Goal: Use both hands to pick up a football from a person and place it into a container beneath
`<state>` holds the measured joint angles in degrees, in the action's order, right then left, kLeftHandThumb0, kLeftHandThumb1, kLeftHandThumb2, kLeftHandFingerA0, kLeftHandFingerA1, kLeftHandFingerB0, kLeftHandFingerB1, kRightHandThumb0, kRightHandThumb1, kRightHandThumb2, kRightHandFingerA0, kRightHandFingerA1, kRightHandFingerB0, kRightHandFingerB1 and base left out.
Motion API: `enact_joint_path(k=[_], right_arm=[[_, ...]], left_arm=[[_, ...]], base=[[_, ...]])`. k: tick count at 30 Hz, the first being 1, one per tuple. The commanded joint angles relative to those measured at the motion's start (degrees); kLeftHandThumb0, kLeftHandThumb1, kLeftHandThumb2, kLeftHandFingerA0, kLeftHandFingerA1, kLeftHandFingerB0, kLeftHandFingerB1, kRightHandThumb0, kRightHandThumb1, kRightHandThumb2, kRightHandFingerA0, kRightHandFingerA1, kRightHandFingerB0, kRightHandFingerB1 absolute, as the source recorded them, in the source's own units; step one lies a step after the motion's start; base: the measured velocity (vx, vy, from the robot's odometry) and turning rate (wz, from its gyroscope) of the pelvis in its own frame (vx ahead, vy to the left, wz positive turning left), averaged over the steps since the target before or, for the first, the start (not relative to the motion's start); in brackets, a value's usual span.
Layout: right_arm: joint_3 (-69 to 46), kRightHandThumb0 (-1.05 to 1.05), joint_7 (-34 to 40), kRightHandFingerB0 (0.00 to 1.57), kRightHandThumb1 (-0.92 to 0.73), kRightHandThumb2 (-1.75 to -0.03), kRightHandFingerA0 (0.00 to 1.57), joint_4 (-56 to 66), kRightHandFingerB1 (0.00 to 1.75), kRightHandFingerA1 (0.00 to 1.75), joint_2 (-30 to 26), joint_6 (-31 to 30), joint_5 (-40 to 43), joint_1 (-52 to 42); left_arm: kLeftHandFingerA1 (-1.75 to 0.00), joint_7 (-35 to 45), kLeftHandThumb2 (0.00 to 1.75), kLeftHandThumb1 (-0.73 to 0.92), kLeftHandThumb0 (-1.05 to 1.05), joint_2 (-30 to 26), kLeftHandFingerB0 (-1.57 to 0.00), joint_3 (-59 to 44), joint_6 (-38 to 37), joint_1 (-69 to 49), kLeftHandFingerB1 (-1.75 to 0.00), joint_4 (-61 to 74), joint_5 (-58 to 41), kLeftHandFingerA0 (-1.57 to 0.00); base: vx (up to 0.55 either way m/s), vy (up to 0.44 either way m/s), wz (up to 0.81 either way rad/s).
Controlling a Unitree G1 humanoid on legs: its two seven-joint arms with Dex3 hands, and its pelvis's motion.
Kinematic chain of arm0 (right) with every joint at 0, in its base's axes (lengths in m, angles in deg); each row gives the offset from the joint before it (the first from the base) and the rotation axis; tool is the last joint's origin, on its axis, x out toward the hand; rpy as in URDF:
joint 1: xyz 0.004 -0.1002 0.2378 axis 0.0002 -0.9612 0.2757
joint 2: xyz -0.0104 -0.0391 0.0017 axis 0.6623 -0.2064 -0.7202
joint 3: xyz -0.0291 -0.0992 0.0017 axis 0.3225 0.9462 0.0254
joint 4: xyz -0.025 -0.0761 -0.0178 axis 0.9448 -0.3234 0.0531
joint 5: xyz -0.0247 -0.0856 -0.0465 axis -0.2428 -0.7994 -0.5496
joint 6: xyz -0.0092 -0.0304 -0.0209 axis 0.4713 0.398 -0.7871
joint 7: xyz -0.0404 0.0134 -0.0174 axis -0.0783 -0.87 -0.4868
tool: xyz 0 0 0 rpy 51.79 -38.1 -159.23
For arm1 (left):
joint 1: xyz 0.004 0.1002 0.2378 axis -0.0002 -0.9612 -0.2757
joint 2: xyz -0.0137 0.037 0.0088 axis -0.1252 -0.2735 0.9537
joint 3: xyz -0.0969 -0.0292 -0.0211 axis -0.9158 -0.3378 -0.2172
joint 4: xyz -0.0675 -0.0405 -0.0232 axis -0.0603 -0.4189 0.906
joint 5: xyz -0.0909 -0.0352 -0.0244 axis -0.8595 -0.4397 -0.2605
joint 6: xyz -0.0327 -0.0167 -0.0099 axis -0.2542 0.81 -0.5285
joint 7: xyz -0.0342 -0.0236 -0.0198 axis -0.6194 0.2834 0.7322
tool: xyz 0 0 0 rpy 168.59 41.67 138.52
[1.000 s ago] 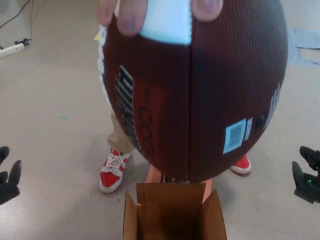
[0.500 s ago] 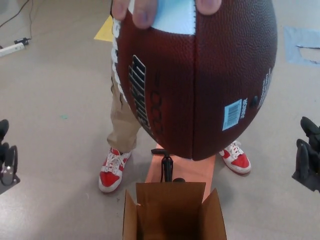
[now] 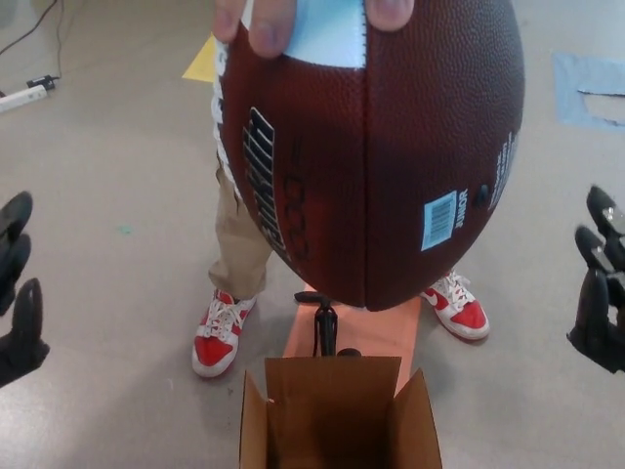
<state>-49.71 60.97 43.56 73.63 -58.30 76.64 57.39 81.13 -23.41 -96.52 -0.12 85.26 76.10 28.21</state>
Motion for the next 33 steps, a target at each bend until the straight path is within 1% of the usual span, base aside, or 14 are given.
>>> enact_joint_path(k=[1,3,12,13,16,19,21,22,23,24,25,30,31,33], right_arm=[[4.9,-0.95,0.9,0.03,-0.78,-1.14,0.04,31.5,0.09,0.12,3.0,-3.6,5.2,-4.0],[5.7,-0.98,0.8,0.09,-0.79,-1.13,0.10,31.3,0.10,0.12,3.2,-5.1,4.8,-2.1],[9.1,-0.96,1.4,0.10,-0.77,-1.09,0.10,31.7,0.12,0.13,6.4,-10.7,4.0,3.7],[9.5,-0.92,1.5,0.08,-0.74,-1.09,0.09,31.8,0.16,0.17,6.8,-11.2,3.7,4.2],[11.4,-0.96,1.7,0.09,-0.78,-1.10,0.10,33.1,0.13,0.11,7.7,-13.2,2.0,4.4],[13.8,-0.90,1.9,0.00,-0.78,-1.13,0.00,34.9,0.13,0.11,8.3,-14.6,-0.8,4.1],[14.7,-0.90,2.0,0.01,-0.79,-1.12,0.01,35.2,0.13,0.11,8.5,-14.3,-1.4,4.3],[15.0,-0.95,2.1,0.07,-0.81,-1.11,0.07,35.3,0.10,0.08,8.9,-14.0,-1.4,4.5],[15.3,-0.94,2.3,0.07,-0.81,-1.10,0.07,35.3,0.09,0.09,9.2,-13.7,-1.6,4.8],[15.6,-0.94,2.5,0.07,-0.81,-1.10,0.07,35.4,0.09,0.09,9.3,-13.4,-2.0,5.0],[16.3,-0.89,3.3,0.00,-0.79,-1.12,0.00,35.8,0.11,0.10,10.0,-13.5,-3.1,5.5],[17.3,-0.88,4.5,0.01,-0.77,-1.11,0.01,36.3,0.13,0.12,10.8,-13.8,-4.6,5.9],[17.8,-0.94,5.3,0.06,-0.81,-1.11,0.06,36.8,0.09,0.08,11.2,-13.6,-5.5,5.6],[18.2,-0.94,6.0,0.07,-0.81,-1.11,0.07,37.9,0.09,0.09,11.3,-14.4,-6.7,5.3]], left_arm=[[-0.06,-1.1,1.16,0.80,-0.95,0.9,0.00,2.3,6.9,-4.3,-0.07,30.3,-8.6,0.00],[-0.06,-1.4,1.16,0.79,-0.95,1.1,0.00,3.7,8.8,-2.0,-0.06,30.8,-7.6,0.00],[-0.06,-2.0,1.12,0.77,-0.94,2.9,0.00,8.2,15.4,4.4,-0.06,32.2,-7.2,0.00],[-0.06,-2.1,1.12,0.77,-0.94,3.0,0.00,8.8,16.3,4.8,-0.06,32.5,-7.1,0.00],[-0.12,-2.0,1.12,0.76,-0.87,3.6,0.00,10.6,17.5,5.9,-0.10,33.3,-6.2,0.00],[-0.11,-2.2,1.12,0.78,-0.89,4.3,0.00,12.5,19.0,6.4,-0.09,34.9,-5.6,0.00],[-0.17,-2.4,1.11,0.75,-0.83,4.7,0.00,13.3,19.1,7.1,-0.14,35.2,-5.1,0.00],[-0.12,-2.5,0.67,0.91,-0.83,4.7,0.00,13.8,19.5,7.5,-0.10,35.5,-4.8,0.00],[-0.11,-2.7,0.91,0.71,-0.84,4.8,0.00,14.3,20.0,7.8,-0.08,35.8,-4.4,0.00],[-0.11,-3.0,0.91,0.71,-0.84,5.0,0.00,14.7,20.4,8.1,-0.08,36.2,-4.1,0.00],[-0.14,-3.3,1.12,0.77,-0.86,5.5,0.00,16.1,21.0,9.1,-0.11,36.6,-3.2,0.00],[-0.10,-4.4,1.11,0.77,-0.90,6.3,0.00,18.3,22.6,10.8,-0.10,37.8,-1.9,0.00],[-0.13,-5.0,1.11,0.75,-0.84,7.4,0.00,19.7,23.7,11.4,-0.12,38.8,-2.5,0.00],[-0.10,-5.8,1.11,0.77,-0.87,8.4,0.00,21.2,24.9,11.9,-0.11,40.0,-2.7,0.00]], base=[[0.00,0.000,0.00],[0.00,0.000,0.00],[0.00,0.000,0.00],[0.00,0.000,0.00],[0.00,0.000,0.00],[0.00,0.000,0.00],[0.00,0.000,0.00],[0.00,0.000,0.00],[0.00,0.000,0.00],[0.00,0.000,0.00],[0.00,0.000,0.00],[0.00,0.000,0.00],[0.00,0.000,0.00],[0.00,0.000,0.00]])
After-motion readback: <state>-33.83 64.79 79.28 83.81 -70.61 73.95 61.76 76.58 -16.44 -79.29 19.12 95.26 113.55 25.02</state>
